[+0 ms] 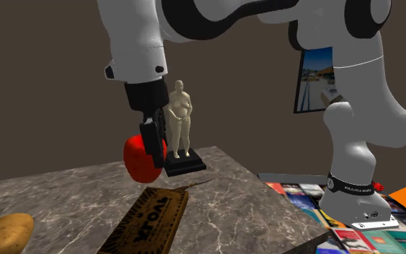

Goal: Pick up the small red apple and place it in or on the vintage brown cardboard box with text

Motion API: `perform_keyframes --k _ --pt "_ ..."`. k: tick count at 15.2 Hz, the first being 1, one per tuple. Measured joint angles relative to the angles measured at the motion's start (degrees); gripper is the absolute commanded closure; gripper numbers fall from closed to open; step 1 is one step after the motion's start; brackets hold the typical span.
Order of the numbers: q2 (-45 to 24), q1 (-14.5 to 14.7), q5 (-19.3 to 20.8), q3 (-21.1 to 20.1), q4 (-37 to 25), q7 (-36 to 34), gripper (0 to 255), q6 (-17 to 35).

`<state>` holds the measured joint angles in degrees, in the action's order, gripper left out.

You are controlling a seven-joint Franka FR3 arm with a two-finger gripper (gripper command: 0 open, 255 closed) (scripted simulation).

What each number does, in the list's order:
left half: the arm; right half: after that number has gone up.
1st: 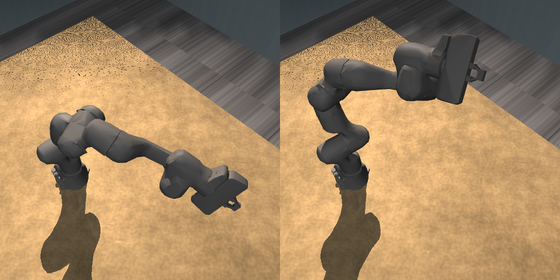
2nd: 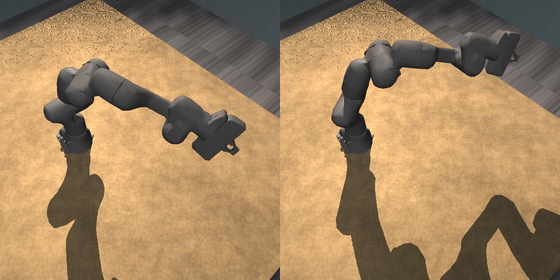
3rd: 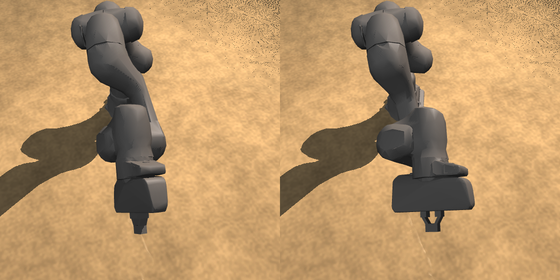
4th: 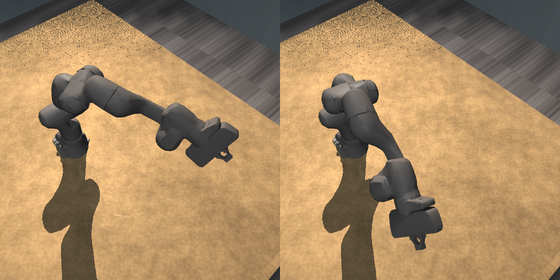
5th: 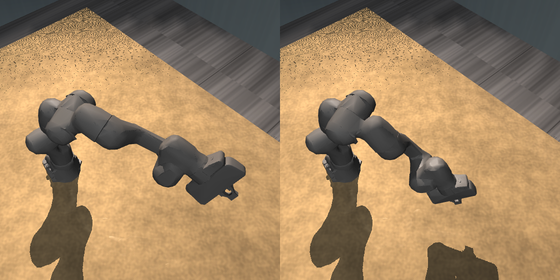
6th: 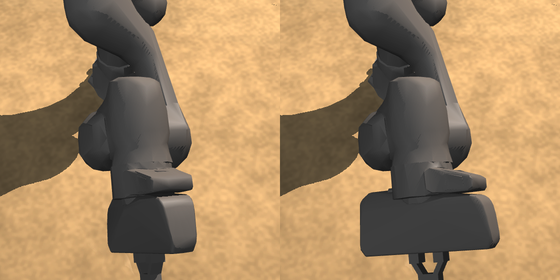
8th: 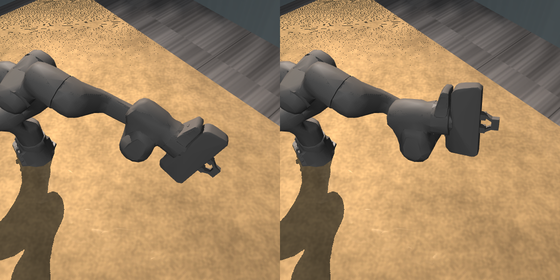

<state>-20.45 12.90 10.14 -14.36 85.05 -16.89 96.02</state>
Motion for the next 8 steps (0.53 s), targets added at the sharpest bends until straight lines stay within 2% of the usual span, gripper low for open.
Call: perform_keyframes --k 8 --pt "-1.0 -0.09 0.4 0.14 4.54 -0.8 255 5.44"
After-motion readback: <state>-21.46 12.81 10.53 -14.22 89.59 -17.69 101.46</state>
